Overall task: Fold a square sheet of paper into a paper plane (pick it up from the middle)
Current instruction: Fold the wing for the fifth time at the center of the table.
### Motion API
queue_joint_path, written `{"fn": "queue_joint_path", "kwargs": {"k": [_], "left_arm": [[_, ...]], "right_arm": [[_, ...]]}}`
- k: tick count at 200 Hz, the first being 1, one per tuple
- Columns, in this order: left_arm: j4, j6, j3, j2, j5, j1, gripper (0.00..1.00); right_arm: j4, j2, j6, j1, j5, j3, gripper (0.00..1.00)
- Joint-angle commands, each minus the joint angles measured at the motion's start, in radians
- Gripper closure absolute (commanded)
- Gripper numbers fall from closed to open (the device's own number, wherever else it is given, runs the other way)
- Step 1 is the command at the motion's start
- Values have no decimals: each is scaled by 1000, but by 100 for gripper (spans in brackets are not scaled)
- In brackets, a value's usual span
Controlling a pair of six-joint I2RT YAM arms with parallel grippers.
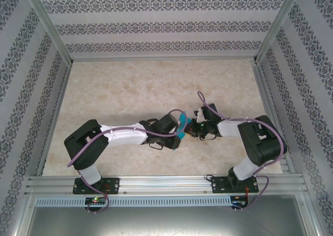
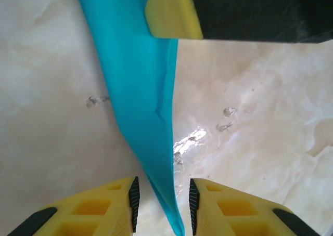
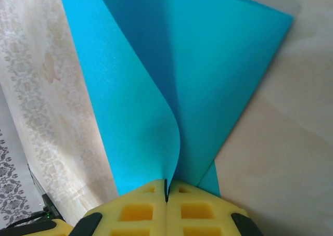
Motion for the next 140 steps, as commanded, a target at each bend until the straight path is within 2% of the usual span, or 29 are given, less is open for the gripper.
{"fn": "queue_joint_path", "kwargs": {"k": [1, 73, 140], "left_arm": [[-46, 12, 15, 10, -57, -20, 66], [1, -2, 5, 29, -18, -34, 66], [-44, 16, 15, 70, -70, -46, 74]], "right_arm": [[-10, 20, -26, -7, 16, 6, 100], [-3, 26, -27, -10, 12, 6, 100], [-6, 13, -32, -18, 4, 3, 100]]}}
